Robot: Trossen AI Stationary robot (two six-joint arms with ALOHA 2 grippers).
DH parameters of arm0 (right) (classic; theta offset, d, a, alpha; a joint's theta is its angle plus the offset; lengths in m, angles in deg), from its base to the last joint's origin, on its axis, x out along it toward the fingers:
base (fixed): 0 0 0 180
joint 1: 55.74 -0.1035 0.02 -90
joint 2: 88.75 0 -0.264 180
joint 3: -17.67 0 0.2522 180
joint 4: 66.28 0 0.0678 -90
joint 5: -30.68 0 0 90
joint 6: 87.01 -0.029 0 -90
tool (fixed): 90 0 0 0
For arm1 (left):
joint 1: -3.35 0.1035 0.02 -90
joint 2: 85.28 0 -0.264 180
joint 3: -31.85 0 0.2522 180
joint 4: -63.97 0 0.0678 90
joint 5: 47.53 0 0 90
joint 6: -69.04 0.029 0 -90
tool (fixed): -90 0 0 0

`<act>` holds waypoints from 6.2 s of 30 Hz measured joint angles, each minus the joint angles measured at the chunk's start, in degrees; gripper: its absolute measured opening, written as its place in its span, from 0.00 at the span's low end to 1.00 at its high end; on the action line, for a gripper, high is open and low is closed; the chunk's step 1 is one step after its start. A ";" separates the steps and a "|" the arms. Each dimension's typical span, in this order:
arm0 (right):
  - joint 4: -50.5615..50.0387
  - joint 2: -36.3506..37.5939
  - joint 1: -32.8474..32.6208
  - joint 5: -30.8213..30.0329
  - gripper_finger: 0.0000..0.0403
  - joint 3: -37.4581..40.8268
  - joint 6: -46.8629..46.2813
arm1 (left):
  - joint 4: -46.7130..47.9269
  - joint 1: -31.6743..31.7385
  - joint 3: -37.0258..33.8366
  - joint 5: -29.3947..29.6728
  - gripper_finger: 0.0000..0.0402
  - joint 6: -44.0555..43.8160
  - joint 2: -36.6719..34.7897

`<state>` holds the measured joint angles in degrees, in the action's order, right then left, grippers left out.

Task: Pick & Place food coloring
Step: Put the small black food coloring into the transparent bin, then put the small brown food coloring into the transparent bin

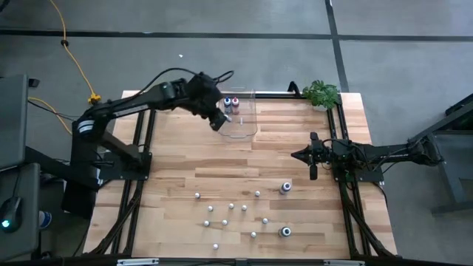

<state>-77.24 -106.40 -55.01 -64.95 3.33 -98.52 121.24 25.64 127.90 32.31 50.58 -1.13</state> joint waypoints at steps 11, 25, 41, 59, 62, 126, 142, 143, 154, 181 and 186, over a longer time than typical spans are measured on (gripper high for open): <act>0.00 0.00 -0.01 0.00 0.00 0.00 0.00 | -4.72 5.67 0.00 -5.30 0.10 1.17 10.83; 0.01 0.00 0.01 0.01 0.00 -0.01 0.00 | -6.03 7.85 -0.02 2.16 0.10 23.89 14.76; -0.01 0.00 -0.01 0.00 0.00 -0.02 0.00 | -5.68 7.70 -0.02 6.86 0.10 38.50 18.93; -0.02 0.02 0.00 0.00 0.00 -0.01 0.00 | -6.93 7.70 -0.04 7.70 0.10 40.72 25.87; -0.02 0.02 -0.01 0.02 0.00 -0.02 0.00 | -7.78 7.70 -0.04 6.10 0.10 40.72 25.87; 0.01 0.04 -0.01 0.00 0.00 -0.01 0.00 | 8.81 2.04 10.91 2.32 0.10 38.12 33.15; -0.02 0.02 -0.01 0.01 0.00 0.00 0.00 | 6.42 2.04 10.91 2.18 0.11 37.76 33.19; -0.02 0.00 -0.01 0.00 0.00 0.00 0.00 | 6.26 2.05 10.91 2.18 0.11 37.63 33.19; -0.02 0.00 -0.01 0.00 0.00 -0.01 0.00 | 6.34 2.06 10.91 3.29 0.11 36.21 33.19; -0.02 0.00 -0.01 0.01 0.00 -0.01 0.00 | 7.05 2.06 10.91 3.29 0.28 34.77 33.19; -0.01 0.00 -0.01 0.00 0.00 0.00 0.00 | 6.53 2.06 10.91 3.31 0.29 34.77 33.19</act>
<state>-77.25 -106.40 -55.03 -64.95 3.33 -98.52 127.76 27.70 138.80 35.62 85.36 32.05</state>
